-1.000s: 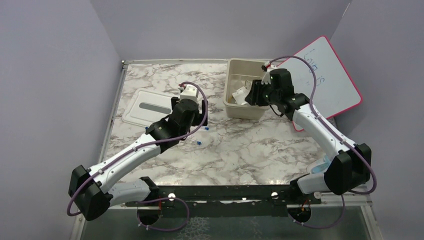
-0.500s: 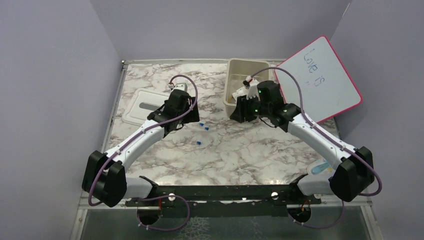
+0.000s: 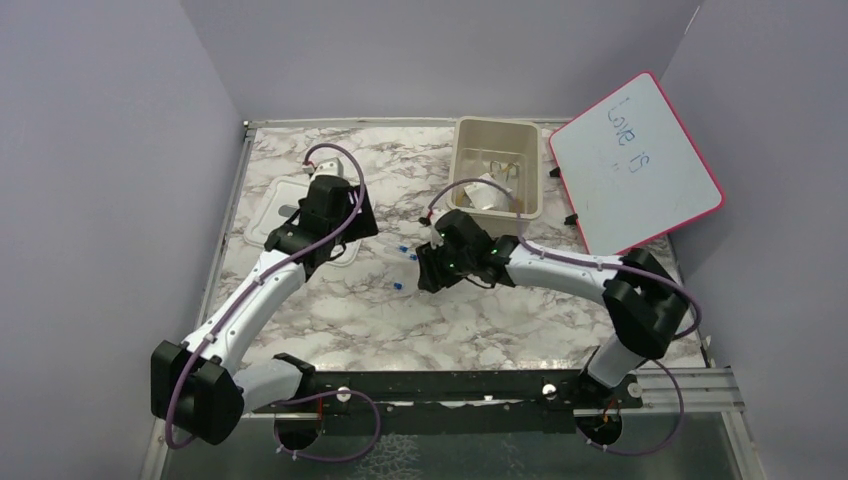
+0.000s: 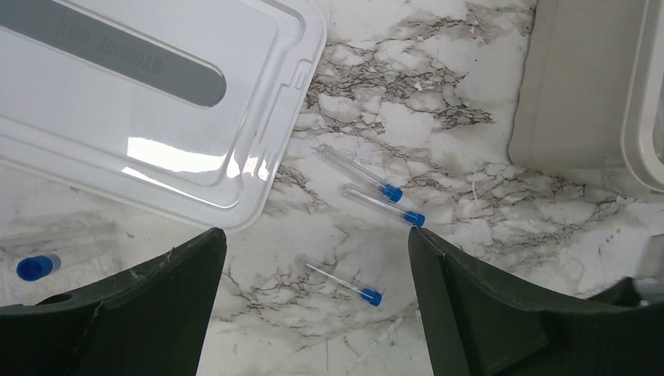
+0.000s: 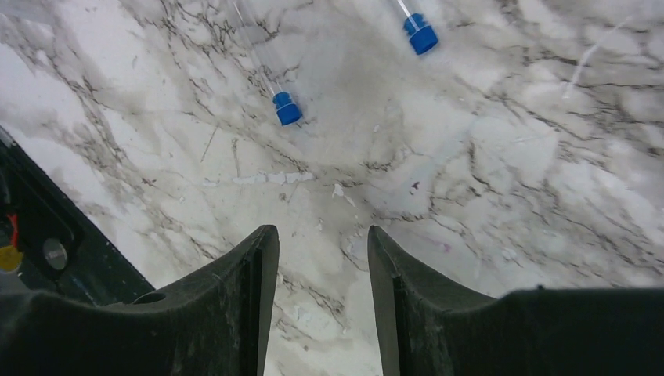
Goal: Organize the chemistry lab equipment
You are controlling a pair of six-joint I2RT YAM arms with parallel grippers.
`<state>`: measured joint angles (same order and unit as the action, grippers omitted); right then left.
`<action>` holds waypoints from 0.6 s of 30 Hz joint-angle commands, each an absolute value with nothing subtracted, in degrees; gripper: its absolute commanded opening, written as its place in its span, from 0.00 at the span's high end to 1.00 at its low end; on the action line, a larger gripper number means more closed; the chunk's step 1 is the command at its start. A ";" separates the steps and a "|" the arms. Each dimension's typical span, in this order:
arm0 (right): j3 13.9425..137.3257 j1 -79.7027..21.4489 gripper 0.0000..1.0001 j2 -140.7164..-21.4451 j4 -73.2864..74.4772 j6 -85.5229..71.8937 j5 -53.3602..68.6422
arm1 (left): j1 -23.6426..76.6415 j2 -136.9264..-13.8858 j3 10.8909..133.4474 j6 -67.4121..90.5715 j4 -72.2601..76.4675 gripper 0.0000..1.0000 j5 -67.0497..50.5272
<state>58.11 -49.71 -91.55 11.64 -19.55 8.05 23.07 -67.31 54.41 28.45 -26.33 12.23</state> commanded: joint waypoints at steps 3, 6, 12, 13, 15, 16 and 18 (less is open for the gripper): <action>64.58 -54.59 0.49 -102.27 8.06 -21.32 2.95 | 22.70 -62.43 50.58 33.04 -32.78 0.10 15.70; 67.76 -55.72 0.49 -106.60 8.90 -20.74 1.82 | 22.68 -61.09 50.19 34.23 -34.10 0.09 16.97; 70.74 -56.34 0.49 -110.42 9.44 -19.58 0.25 | 22.59 -59.28 49.84 36.34 -35.50 0.10 20.66; 71.01 -56.38 0.49 -110.73 9.44 -19.40 0.22 | 22.59 -59.09 49.65 37.35 -35.73 0.10 21.10; 71.50 -56.39 0.49 -111.60 9.40 -19.04 0.19 | 22.59 -58.69 49.13 38.83 -35.76 0.10 21.33; 71.80 -56.42 0.49 -112.00 9.39 -18.66 0.30 | 22.59 -58.66 48.94 39.22 -35.89 0.10 21.55; 72.40 -56.42 0.49 -112.95 9.67 -18.41 0.80 | 22.59 -58.56 48.52 39.42 -36.27 0.10 21.91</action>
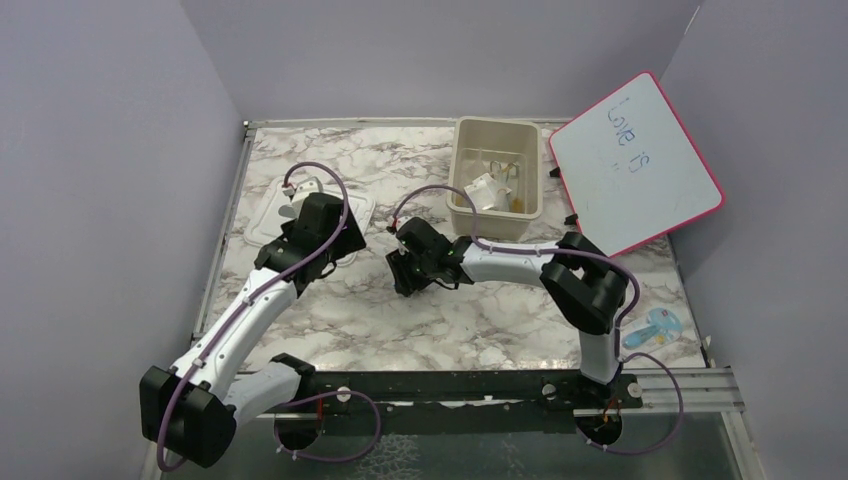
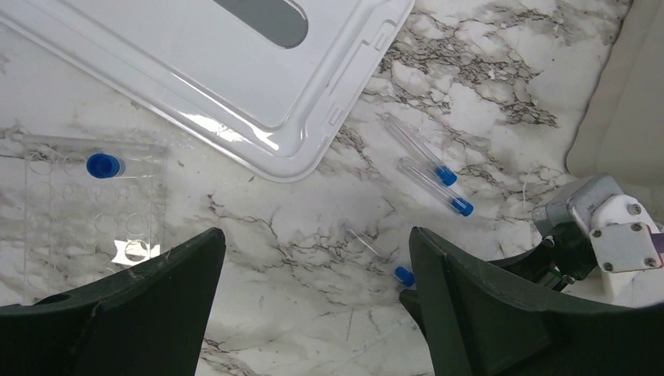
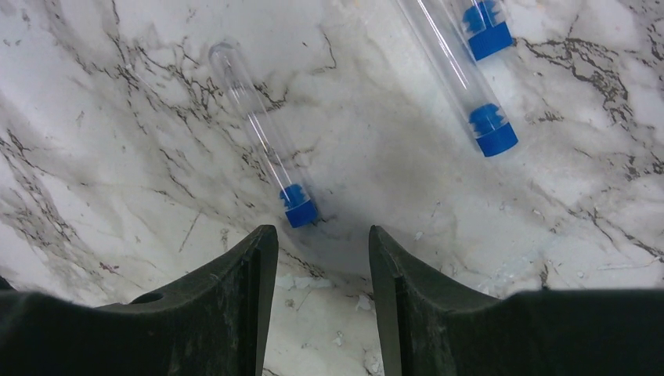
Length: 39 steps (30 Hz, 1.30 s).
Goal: Organize the chemistry lab equipment
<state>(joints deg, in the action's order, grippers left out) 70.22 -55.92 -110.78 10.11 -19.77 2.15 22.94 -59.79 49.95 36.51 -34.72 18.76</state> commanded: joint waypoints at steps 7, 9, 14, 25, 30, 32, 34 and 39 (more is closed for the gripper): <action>73.36 -56.43 0.49 -113.49 9.66 -18.81 1.36 | 22.59 -59.20 48.07 39.78 -35.98 0.10 21.53; 73.14 -56.42 0.49 -113.07 9.46 -18.85 1.24 | 22.59 -59.97 48.02 39.42 -35.43 0.10 21.49; 72.41 -56.37 0.49 -111.67 9.64 -19.39 1.03 | 22.54 -64.70 48.66 36.92 -32.66 0.10 18.34; 62.74 -56.36 0.55 -100.85 5.89 -25.30 -2.88 | 20.57 -84.41 63.05 30.07 -25.09 0.33 16.34; 60.20 -56.42 0.60 -97.08 5.29 -26.91 -2.39 | 18.93 -95.71 70.92 29.53 -22.65 0.41 18.32; 59.65 -56.41 0.61 -96.26 4.95 -27.19 -1.65 | 18.14 -100.14 74.11 30.06 -22.30 0.44 19.35; 59.07 -56.40 0.61 -95.57 4.80 -27.31 -1.21 | 17.28 -104.00 76.95 30.48 -21.28 0.50 20.68; 58.66 -56.38 0.63 -94.72 5.30 -27.55 -1.02 | 15.85 -112.55 84.47 31.30 -21.31 0.58 22.17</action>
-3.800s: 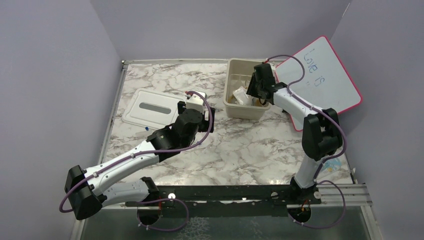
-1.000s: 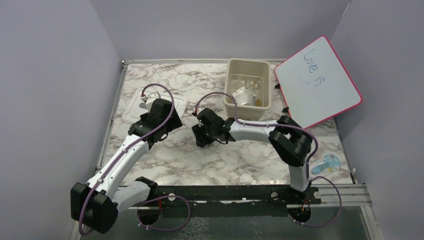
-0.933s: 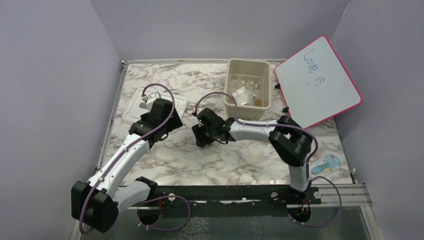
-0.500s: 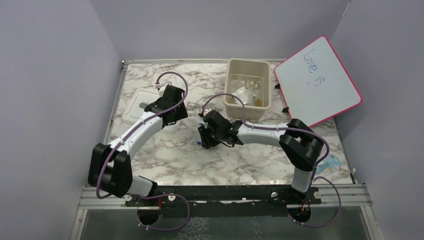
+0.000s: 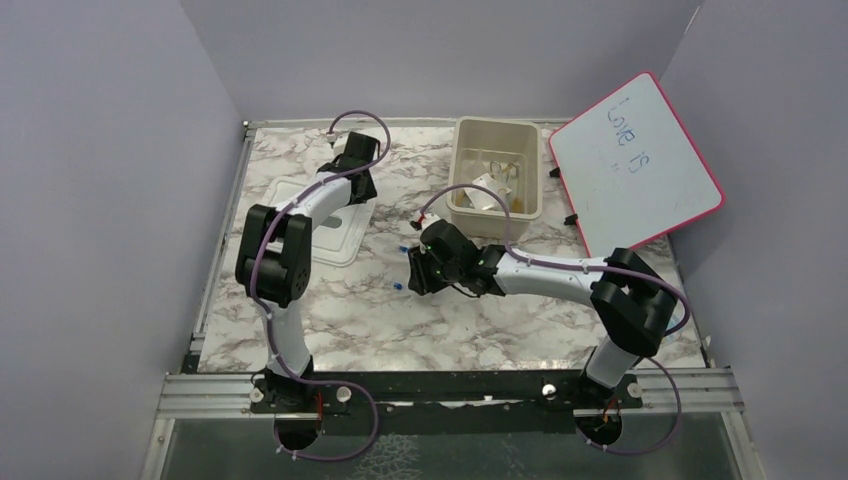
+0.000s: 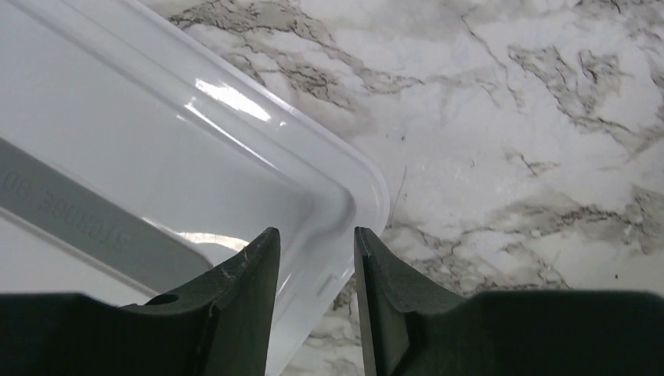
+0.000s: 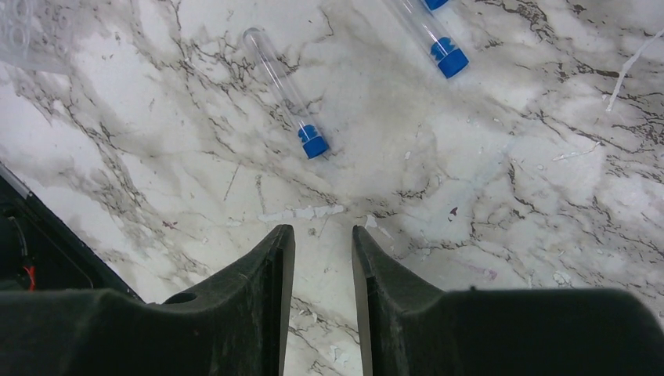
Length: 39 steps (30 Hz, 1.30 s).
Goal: Organize the chemistry lab equipment
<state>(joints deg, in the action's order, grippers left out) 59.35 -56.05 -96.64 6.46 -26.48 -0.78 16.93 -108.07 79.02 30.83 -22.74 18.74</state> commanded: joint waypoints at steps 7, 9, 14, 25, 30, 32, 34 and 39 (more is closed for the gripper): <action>58.00 -56.38 0.64 -93.45 5.64 -27.56 -0.85 | 14.24 -119.57 89.47 32.26 -22.32 0.58 23.81; 58.05 -56.38 0.64 -93.50 5.75 -27.46 -0.75 | 13.71 -120.93 90.29 31.94 -22.05 0.58 22.73; 58.00 -56.39 0.64 -93.69 5.80 -27.47 -0.54 | 13.12 -123.64 91.22 30.97 -21.97 0.58 19.84; 58.30 -56.37 0.63 -95.93 5.53 -27.59 -0.44 | 13.66 -123.07 89.50 20.90 -18.21 0.67 8.27; 62.00 -56.40 0.62 -101.01 7.94 -24.67 1.71 | 13.75 -120.07 88.23 21.76 -18.37 0.59 8.27; 63.96 -56.55 0.60 -103.14 9.22 -22.96 1.15 | 13.71 -118.12 87.62 22.33 -18.89 0.52 9.11; 64.99 -56.70 0.57 -104.52 9.48 -21.66 0.29 | 13.64 -115.76 87.16 22.84 -20.48 0.46 10.24; 67.79 -57.55 0.52 -107.67 9.58 -19.10 0.23 | 13.05 -107.49 85.44 23.14 -27.04 0.33 12.46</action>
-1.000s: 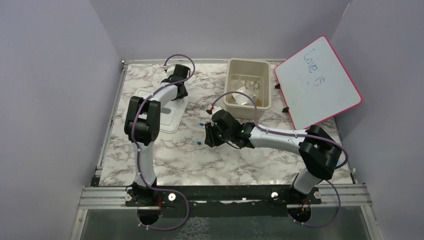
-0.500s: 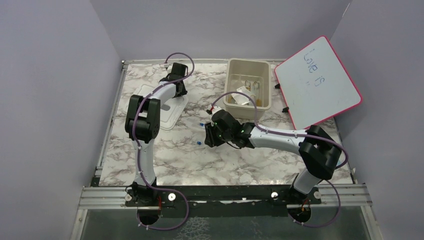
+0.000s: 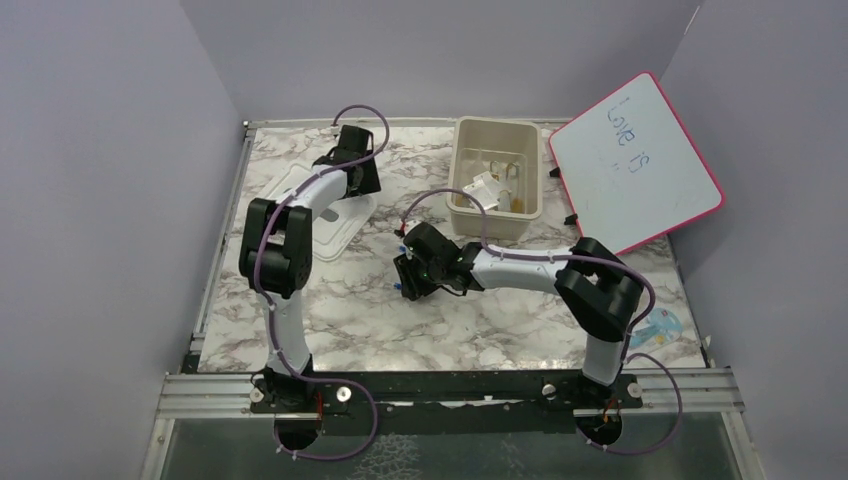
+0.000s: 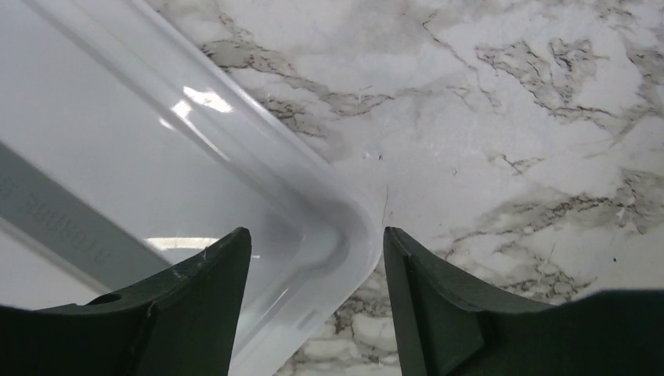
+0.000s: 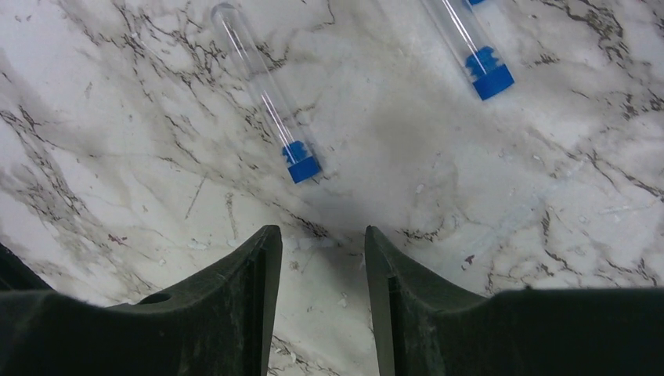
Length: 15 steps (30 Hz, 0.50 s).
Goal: Organize the chemistry lab equipment
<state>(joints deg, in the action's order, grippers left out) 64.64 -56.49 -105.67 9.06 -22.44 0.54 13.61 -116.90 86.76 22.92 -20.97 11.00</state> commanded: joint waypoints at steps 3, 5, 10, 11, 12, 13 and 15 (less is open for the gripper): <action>69.69 -58.11 0.50 -110.12 9.44 -17.94 0.26 | 11.70 -100.47 82.90 23.44 -31.81 0.27 12.17; 71.23 -58.48 0.50 -111.92 9.89 -17.27 0.21 | 10.76 -95.42 80.31 22.51 -33.22 0.25 10.82; 74.59 -59.87 0.51 -115.74 11.36 -13.99 -4.59 | 9.89 -83.29 72.04 22.62 -37.37 0.22 9.89; 75.07 -60.08 0.51 -116.28 11.63 -13.27 -5.44 | 9.86 -81.23 70.25 23.16 -38.27 0.22 9.64; 75.44 -60.30 0.52 -116.85 11.95 -12.65 -6.25 | 9.85 -79.37 68.79 23.96 -39.37 0.21 9.73; 75.75 -60.39 0.54 -117.27 12.14 -11.87 -7.18 | 9.84 -77.17 67.12 24.92 -40.43 0.22 9.71; 76.15 -60.55 0.57 -118.10 12.13 -10.20 -8.69 | 9.84 -74.03 64.29 27.48 -42.72 0.21 9.75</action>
